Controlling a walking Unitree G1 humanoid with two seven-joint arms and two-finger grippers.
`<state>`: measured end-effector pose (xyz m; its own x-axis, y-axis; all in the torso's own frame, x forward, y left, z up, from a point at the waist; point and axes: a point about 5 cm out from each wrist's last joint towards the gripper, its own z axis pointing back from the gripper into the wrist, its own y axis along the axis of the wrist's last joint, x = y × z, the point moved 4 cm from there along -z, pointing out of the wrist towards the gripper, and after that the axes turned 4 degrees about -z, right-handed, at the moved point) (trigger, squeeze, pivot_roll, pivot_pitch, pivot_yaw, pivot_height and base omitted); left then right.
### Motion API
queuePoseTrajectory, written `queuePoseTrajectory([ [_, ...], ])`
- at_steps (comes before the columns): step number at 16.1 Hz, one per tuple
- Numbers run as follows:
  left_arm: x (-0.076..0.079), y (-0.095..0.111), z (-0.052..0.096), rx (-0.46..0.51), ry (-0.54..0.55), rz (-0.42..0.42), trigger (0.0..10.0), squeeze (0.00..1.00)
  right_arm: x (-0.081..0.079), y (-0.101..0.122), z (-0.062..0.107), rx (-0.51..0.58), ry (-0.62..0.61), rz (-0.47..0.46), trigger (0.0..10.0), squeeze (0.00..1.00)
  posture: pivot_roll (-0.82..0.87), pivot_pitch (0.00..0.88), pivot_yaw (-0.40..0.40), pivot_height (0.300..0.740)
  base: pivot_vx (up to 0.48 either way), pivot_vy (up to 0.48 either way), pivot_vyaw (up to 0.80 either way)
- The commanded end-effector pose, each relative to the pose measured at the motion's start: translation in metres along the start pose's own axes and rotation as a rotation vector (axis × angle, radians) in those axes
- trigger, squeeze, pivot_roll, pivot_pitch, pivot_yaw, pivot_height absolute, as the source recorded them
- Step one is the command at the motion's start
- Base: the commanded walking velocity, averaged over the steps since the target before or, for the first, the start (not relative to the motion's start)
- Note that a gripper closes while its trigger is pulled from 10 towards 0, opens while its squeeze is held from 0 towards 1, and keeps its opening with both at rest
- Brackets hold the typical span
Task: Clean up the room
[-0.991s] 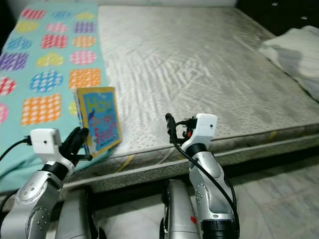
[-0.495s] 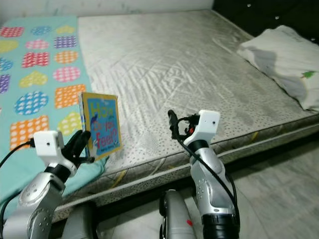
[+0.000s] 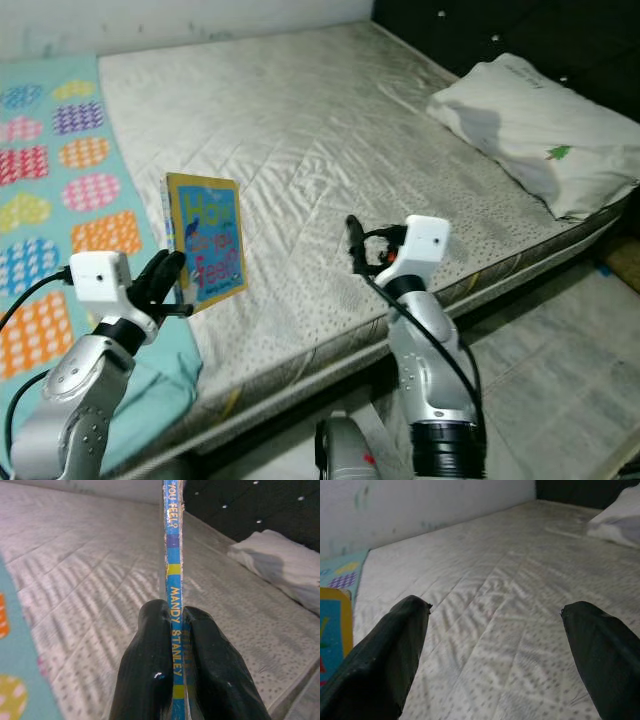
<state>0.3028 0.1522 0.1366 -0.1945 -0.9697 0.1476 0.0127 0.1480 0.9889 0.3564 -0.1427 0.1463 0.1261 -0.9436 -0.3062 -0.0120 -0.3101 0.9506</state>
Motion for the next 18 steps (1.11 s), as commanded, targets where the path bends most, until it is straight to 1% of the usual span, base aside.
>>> queuePoseTrajectory([
  [1, 0.0001, 0.0037, 0.0011, 0.017, -0.002, -0.005, 0.0, 0.0, -0.0008, -0.0006, -0.0011, -0.004, 0.005, 0.006, 10.0, 0.0, 0.0, 0.045, -0.037, 0.664, 0.0, 0.0, 0.0],
  [4, 0.0004, 0.0037, 0.001, 0.017, -0.005, -0.005, 0.0, 0.0, -0.0007, -0.002, 0.0, -0.01, 0.016, 0.033, 10.0, 0.0, 0.0, 0.046, -0.037, 0.664, 0.0, 0.0, 0.0],
  [6, 0.0013, 0.0033, 0.0008, 0.018, -0.007, -0.003, 0.0, 0.0, -0.0031, 0.0018, 0.0006, 0.01, 0.045, 0.06, 10.0, 0.0, 0.0, 0.045, -0.037, 0.664, 0.0, 0.0, 0.0],
  [7, 0.0028, 0.0031, 0.0005, 0.017, -0.011, 0.0, 0.0, 0.0, -0.0042, 0.0046, 0.0001, 0.024, 0.057, 0.069, 10.0, 0.0, 0.0, 0.045, -0.037, 0.677, 0.0, 0.0, 0.0],
  [12, 0.0026, 0.0025, 0.0001, 0.016, -0.011, 0.001, 0.0, 0.0, -0.0052, 0.0048, -0.0015, 0.023, 0.067, 0.076, 10.0, 0.0, 0.0, 0.044, -0.041, 0.737, 0.0, 0.0, 0.0],
  [18, 0.0023, 0.0031, -0.0004, 0.019, -0.007, 0.0, 0.0, 0.0, -0.0065, 0.005, -0.0045, 0.027, 0.078, 0.082, 10.0, 0.0, 0.01, 0.037, -0.049, 0.74, 0.0, 0.0, 0.0],
])
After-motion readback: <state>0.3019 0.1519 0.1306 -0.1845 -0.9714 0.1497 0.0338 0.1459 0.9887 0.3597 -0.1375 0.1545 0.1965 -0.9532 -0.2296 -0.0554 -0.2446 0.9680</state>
